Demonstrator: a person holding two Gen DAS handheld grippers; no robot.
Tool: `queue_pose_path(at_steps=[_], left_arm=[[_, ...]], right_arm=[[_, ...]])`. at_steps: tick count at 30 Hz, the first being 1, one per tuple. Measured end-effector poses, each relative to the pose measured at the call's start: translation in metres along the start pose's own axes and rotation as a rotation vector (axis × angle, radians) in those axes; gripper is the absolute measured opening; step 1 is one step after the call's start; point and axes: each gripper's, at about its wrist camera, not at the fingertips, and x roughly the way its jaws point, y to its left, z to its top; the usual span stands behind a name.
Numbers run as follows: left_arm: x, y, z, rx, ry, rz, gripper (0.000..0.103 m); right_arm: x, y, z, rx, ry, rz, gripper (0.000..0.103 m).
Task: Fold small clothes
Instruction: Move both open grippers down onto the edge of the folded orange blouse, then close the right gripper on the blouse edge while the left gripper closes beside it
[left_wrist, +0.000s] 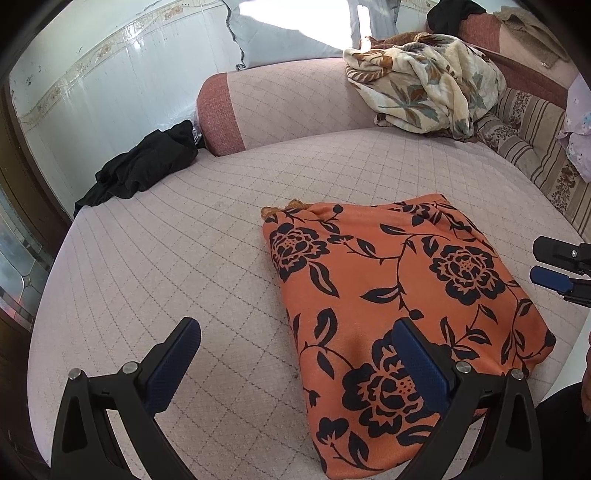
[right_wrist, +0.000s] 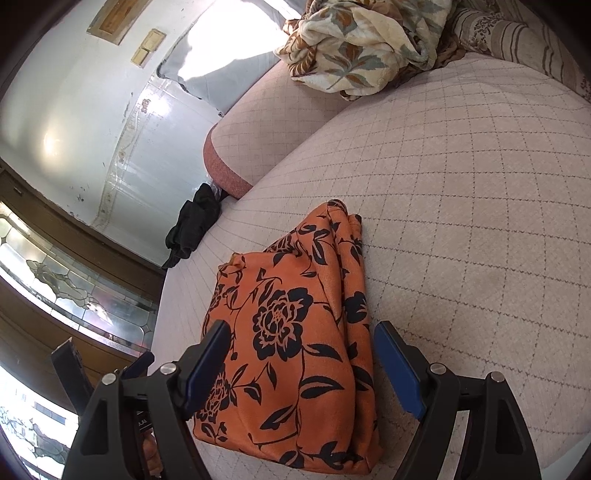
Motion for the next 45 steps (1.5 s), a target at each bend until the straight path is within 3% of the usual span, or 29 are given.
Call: queue_pose_path(at_steps=[30, 33, 38, 45], left_arm=[[0.053, -0.002, 0.002, -0.01, 0.065, -0.114, 0.103], [0.059, -0.002, 0.0, -0.017, 0.086, -0.164, 0.103], [0.071, 0.007, -0.002, -0.048, 0.142, -0.307, 0.103], [0.093, 0.02, -0.006, -0.181, 0.251, -0.52, 0.103]], right_arm=[[0.046, -0.005, 0.013, -0.001, 0.098, -0.057, 0.083], [0.054, -0.009, 0.015, -0.002, 0.127, -0.068, 0.083], [0.074, -0.025, 0.022, 0.029, 0.199, -0.091, 0.083], [0.08, -0.03, 0.026, 0.047, 0.235, -0.01, 0.083]])
